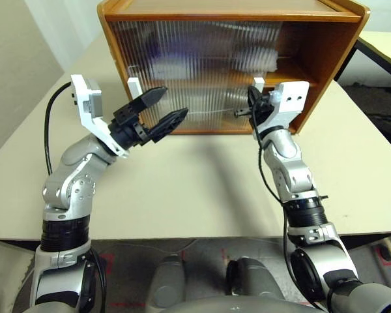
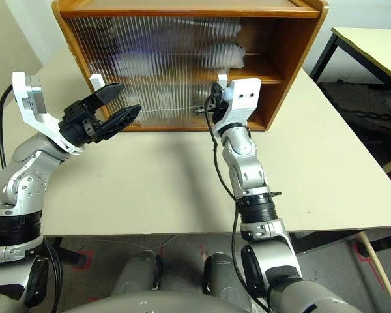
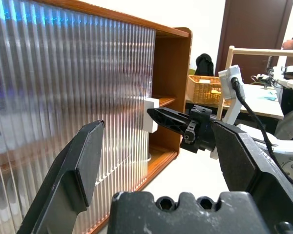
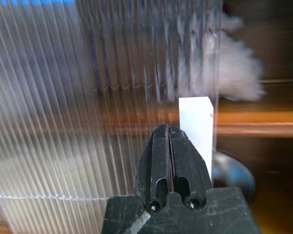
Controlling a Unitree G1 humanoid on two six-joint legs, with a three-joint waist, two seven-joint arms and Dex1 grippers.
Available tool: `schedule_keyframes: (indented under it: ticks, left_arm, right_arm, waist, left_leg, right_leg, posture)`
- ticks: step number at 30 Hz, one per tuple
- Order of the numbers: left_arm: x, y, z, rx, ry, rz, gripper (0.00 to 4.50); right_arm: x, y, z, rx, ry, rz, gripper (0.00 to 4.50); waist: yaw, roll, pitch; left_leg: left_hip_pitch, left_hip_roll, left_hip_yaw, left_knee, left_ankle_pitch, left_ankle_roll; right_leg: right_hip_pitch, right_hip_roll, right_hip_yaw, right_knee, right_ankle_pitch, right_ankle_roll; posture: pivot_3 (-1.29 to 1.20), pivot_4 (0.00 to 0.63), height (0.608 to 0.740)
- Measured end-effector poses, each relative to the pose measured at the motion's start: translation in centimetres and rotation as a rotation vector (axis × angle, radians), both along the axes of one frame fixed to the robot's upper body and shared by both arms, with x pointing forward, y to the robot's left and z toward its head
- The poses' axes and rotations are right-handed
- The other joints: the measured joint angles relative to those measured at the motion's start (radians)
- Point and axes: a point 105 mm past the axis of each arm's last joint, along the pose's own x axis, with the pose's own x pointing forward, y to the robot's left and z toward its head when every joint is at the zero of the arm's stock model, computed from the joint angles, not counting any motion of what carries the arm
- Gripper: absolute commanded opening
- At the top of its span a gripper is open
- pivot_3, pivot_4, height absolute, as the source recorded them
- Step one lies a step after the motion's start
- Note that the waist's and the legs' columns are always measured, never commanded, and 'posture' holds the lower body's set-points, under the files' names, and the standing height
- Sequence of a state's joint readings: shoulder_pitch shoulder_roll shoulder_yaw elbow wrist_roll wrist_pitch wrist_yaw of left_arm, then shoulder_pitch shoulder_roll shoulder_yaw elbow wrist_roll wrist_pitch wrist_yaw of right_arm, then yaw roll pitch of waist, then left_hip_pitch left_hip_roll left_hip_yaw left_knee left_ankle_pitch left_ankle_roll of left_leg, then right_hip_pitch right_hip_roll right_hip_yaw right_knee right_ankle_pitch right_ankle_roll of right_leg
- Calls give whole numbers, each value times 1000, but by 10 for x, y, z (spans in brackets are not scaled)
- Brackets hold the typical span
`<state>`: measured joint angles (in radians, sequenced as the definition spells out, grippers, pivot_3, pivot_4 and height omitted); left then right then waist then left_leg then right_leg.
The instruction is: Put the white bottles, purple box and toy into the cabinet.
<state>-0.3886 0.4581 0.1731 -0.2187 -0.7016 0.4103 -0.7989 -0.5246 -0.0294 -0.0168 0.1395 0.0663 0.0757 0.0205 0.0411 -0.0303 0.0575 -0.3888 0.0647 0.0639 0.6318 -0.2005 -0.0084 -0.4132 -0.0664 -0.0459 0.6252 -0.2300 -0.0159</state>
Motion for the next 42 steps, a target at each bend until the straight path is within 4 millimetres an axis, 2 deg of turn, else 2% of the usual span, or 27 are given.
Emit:
schedule_keyframes:
  ticks: [12,23,32,42]
  left_arm:
    - [1,-5,5,-5,-19,-21,4500]
    - [4,-5,2,-10,-6,-22,4500]
    - [4,-5,2,-10,-7,-22,4500]
    - [4,-5,2,-11,-6,-22,4500]
  right_arm:
    - [4,-21,-2,-9,27,-57,41]
    - [7,-29,-3,-11,34,-128,41]
    - [8,-67,-5,-31,34,-300,41]
    - [6,-94,-7,-45,38,-448,41]
  waist:
    - [1,-2,-1]
    - [3,-2,-2]
    - [1,-2,-2]
    - [-2,-2,-2]
  left_leg:
    - [0,0,0,2,0,0]
    - [0,-1,0,2,0,0]
    - [0,-1,0,2,0,0]
    - [0,-1,0,2,2,3]
  right_leg:
    - [1,-1,0,0,0,0]
    - [1,-2,0,0,0,0]
    - [1,-2,0,0,0,0]
    - [1,-2,0,0,0,0]
  posture:
    - [110,0,740]
    - [111,0,740]
    - [107,0,740]
    - [103,0,740]
